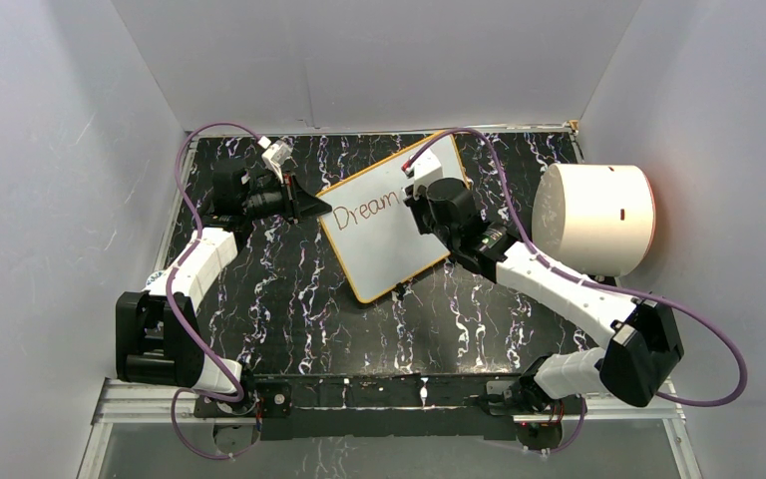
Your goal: Write a sentence on the whiteboard
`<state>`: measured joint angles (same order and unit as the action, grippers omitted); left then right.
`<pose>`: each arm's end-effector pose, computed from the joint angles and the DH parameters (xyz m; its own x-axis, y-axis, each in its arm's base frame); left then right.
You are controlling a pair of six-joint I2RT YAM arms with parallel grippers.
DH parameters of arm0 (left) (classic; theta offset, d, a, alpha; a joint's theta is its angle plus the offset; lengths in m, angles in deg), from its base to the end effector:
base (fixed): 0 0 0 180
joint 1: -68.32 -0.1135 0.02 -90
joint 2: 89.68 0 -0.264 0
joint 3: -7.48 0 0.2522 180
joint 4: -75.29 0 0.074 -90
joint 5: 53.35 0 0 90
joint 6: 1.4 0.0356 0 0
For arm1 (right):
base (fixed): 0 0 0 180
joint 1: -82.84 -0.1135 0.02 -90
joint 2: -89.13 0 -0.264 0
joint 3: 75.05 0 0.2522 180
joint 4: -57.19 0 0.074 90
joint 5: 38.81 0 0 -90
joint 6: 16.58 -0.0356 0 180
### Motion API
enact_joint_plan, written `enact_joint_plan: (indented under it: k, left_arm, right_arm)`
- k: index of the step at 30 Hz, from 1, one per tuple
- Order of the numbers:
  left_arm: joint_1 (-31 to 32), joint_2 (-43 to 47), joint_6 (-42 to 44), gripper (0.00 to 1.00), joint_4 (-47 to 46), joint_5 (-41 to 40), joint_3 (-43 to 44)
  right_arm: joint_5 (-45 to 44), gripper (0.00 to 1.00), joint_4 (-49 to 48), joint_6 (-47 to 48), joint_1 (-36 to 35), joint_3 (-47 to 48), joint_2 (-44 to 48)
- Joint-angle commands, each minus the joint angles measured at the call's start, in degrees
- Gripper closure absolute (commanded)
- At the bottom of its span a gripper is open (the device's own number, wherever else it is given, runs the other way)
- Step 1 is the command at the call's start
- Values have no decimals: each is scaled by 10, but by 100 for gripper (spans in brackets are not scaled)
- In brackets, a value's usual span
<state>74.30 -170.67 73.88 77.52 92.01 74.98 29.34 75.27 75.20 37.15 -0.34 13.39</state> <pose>0.3098 -0.0619 0.2899 -0.4758 -0.0954 -0.8744 0.7506 0.4741 -0.4602 0.2248 0.2113 0.3298 -0.2156 -0.2621 -0.9407 -0.4254 0.8923 -0.1511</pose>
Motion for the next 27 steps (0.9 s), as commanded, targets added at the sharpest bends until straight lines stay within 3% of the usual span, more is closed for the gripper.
enact_joint_plan:
  k: [1, 27]
  left_arm:
    - [14, -21, 43, 100, 60, -43, -11]
    - [14, -22, 43, 100, 60, -43, -11]
  right_arm:
    - [9, 100, -39, 8, 5, 24, -6]
    - [42, 100, -63, 3, 11, 21, -17]
